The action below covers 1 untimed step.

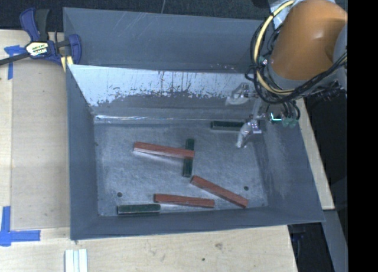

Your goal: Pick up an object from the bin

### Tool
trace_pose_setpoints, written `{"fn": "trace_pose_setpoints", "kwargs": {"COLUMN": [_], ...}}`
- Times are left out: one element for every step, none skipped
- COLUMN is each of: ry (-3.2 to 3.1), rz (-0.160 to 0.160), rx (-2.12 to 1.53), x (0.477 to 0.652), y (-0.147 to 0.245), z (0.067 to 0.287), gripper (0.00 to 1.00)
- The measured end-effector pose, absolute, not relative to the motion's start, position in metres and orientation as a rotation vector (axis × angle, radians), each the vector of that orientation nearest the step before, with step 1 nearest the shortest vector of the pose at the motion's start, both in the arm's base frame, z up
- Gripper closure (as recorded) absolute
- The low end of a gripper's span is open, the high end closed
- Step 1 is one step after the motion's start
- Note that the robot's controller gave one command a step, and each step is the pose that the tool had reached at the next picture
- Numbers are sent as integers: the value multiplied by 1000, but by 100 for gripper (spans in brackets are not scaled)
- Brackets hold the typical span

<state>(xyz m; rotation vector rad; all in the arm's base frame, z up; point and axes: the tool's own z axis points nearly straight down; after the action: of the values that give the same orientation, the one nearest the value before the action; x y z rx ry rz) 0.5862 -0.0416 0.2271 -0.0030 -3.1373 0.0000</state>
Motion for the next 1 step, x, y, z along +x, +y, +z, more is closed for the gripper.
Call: {"fn": "trace_pose_setpoints", "kwargs": {"ry": [-3145], "rz": [0], "rx": [-2], "x": [588], "y": [-42], "z": [231], "gripper": [0]}}
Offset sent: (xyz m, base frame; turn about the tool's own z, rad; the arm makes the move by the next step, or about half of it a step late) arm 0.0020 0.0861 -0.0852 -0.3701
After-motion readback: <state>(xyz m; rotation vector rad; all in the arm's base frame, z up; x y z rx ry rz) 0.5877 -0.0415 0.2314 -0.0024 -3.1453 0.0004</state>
